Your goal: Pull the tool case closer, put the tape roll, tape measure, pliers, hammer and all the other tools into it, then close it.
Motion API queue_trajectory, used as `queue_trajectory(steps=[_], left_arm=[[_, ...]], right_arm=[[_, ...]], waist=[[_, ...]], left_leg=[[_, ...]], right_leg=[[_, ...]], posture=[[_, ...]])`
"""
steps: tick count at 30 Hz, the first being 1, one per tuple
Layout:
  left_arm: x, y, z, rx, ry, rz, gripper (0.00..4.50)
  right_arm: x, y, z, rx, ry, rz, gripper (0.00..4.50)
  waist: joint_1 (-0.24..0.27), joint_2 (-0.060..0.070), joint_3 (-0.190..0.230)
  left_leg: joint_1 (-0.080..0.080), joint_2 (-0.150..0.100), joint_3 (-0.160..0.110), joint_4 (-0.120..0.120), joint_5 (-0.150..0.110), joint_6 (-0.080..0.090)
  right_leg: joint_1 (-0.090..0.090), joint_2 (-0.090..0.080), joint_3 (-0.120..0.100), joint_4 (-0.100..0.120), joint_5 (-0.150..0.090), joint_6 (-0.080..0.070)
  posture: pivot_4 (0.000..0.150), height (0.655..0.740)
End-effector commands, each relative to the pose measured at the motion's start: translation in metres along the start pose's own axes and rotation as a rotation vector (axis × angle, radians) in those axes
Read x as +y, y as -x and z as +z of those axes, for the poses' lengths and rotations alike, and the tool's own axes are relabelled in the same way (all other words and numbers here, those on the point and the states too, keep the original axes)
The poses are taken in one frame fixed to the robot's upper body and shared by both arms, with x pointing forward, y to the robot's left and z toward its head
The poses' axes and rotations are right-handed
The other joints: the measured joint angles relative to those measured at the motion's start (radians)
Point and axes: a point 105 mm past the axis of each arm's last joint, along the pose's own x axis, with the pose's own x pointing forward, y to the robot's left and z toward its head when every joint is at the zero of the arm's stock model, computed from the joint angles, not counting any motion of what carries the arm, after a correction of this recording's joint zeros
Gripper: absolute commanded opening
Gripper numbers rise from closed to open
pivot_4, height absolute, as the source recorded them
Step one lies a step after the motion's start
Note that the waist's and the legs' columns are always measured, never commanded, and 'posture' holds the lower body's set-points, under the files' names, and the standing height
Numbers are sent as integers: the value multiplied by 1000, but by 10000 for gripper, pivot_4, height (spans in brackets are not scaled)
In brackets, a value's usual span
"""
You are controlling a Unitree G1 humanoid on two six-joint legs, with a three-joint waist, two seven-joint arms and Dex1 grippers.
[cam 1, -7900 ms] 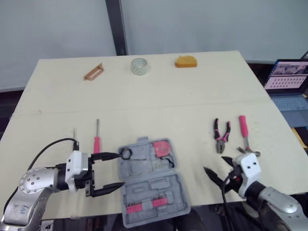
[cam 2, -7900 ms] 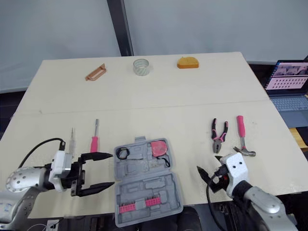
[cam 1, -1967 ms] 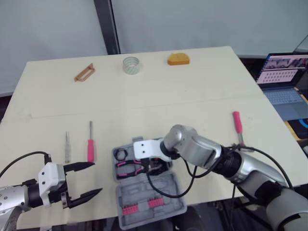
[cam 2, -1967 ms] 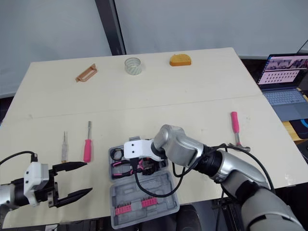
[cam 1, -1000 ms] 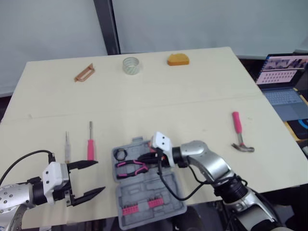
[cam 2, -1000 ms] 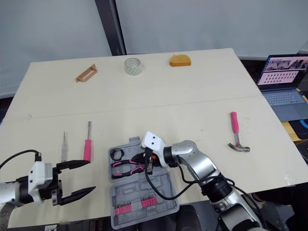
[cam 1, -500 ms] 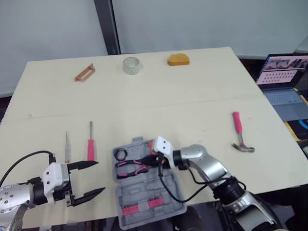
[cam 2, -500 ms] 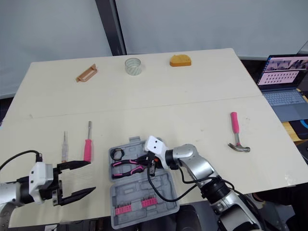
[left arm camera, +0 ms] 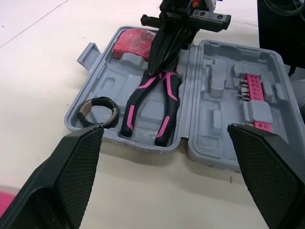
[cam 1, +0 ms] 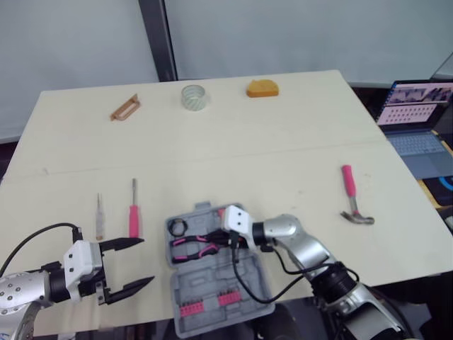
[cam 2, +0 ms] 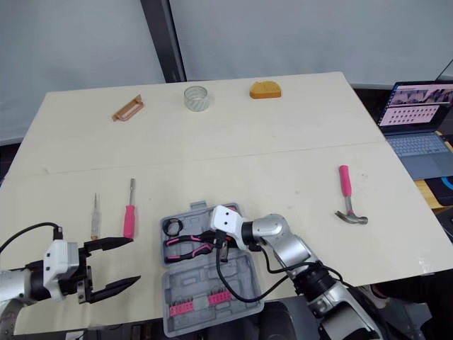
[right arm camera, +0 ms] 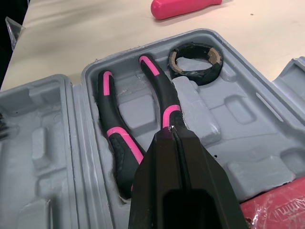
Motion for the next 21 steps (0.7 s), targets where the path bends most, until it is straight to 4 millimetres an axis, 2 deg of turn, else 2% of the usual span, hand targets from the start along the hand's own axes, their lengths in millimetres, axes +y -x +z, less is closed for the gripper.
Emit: queue_trajectory(steps=[1,15,21], left_arm=[[-1,0,1,-10,-9,0,45000],[-4,1,1,-3,-5,5,45000],[-4,1,2,-1,-7,7,45000]], right_arm=[[8,2,-41,131,-68,-8,336],[13,-2,-67,209,-125,4,336],[15,-3,-73,236,-140,14,336]], waist=[[0,-1,-1],[0,-1,-14],[0,0,-22]], left_leg=[[0,0,0,0,0,0],[3,0,0,0,0,0],[19,1,3,-8,-1,-1]], right_leg=[[0,0,0,0,0,0],[3,0,0,0,0,0],[16,0,0,-5,0,-1]], posture=[[1500,7349],[1500,7349],[1500,7349]])
